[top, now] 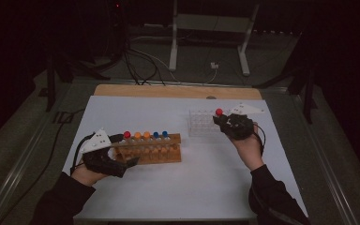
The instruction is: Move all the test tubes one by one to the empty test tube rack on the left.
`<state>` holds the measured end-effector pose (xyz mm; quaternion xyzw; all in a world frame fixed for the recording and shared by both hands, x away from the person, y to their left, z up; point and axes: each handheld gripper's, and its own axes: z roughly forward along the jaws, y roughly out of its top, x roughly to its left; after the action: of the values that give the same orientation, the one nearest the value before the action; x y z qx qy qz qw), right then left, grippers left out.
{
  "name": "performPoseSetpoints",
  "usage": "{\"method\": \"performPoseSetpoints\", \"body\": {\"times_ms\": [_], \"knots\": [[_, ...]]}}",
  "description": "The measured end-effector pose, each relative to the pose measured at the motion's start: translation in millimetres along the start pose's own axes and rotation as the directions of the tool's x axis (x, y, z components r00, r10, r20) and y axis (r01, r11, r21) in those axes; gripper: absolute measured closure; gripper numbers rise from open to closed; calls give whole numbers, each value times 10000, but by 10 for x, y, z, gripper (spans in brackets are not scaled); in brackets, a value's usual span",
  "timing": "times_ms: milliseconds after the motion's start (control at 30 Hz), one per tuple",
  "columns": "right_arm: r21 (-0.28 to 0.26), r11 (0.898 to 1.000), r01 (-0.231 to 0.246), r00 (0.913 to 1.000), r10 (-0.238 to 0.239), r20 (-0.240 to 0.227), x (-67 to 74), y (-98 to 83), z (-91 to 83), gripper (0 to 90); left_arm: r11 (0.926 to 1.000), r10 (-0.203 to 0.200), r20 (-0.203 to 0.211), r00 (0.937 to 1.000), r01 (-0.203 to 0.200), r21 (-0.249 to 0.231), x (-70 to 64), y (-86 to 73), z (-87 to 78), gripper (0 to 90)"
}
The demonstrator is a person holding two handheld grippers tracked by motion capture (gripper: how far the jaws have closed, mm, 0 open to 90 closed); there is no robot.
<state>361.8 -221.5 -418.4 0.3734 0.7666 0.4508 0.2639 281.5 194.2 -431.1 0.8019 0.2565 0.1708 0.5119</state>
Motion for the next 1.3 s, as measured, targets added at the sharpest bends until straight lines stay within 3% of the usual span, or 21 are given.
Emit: {"method": "performPoseSetpoints", "body": {"times_ms": [467, 867, 1000, 1133, 1300], "knots": [[465, 9973, 567, 9916, -509, -1190, 429, -266, -114, 746, 9996, 268, 685, 9973, -265, -50, -152, 167, 229, 27], [638, 9895, 1298, 9695, -1132, -2172, 787, -391, -201, 747, 9968, 800, 1645, 9831, -797, -84, -425, 484, 650, 46], [717, 9865, 1474, 9625, -1264, -2400, 856, -420, -194, 747, 9944, 1047, 1952, 9752, -1052, -80, -537, 580, 833, 100], [724, 9856, 1531, 9588, -1305, -2523, 892, -422, -191, 747, 9935, 1113, 2035, 9727, -1138, 8, -614, 638, 1007, 180], [729, 9858, 1515, 9568, -1277, -2614, 908, -425, -196, 746, 9927, 1186, 2329, 9653, -1206, -55, -677, 661, 1178, 350]]}}
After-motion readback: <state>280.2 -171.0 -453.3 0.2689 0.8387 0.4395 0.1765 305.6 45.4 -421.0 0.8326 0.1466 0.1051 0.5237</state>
